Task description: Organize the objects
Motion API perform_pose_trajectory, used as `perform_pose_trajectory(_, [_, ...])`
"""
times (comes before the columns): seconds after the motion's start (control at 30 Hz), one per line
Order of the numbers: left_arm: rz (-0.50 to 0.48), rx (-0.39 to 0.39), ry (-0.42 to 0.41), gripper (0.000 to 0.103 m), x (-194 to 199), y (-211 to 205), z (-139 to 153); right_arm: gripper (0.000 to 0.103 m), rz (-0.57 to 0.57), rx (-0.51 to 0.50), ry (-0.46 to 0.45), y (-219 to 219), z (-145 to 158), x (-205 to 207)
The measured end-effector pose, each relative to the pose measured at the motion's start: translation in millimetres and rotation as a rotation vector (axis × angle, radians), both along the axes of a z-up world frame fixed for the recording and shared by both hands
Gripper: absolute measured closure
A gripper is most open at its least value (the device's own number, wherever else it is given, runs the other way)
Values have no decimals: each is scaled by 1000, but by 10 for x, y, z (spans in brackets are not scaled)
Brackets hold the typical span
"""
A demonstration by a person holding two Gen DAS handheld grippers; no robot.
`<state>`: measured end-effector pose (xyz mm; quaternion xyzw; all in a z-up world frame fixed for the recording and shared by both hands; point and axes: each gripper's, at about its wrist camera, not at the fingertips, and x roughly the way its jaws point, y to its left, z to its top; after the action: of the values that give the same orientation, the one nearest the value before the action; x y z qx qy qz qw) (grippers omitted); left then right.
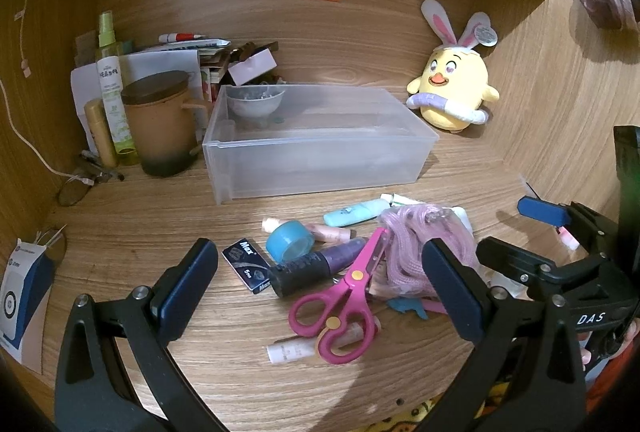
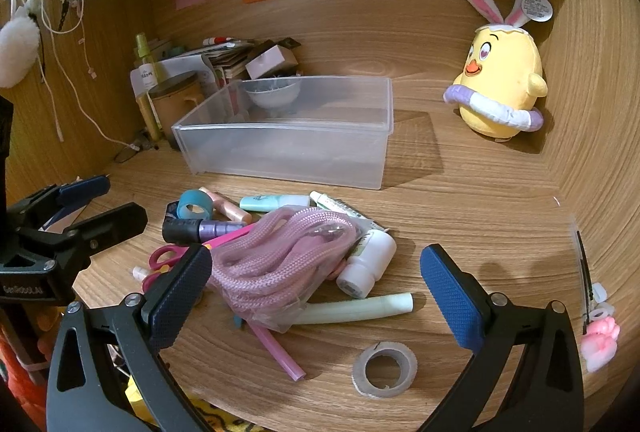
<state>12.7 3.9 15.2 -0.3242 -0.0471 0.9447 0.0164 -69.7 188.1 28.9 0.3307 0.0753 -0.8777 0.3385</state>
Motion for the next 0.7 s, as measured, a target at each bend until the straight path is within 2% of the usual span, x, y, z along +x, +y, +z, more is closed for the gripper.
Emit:
perform_pose_trajectory(0.63, [19, 35, -13, 0, 21, -74, -59, 0, 17, 7, 10, 29, 5, 18])
perform_pose_trajectory(0.7, [25, 41, -5, 4, 53, -94, -71, 0, 7, 21, 16, 71, -7, 28])
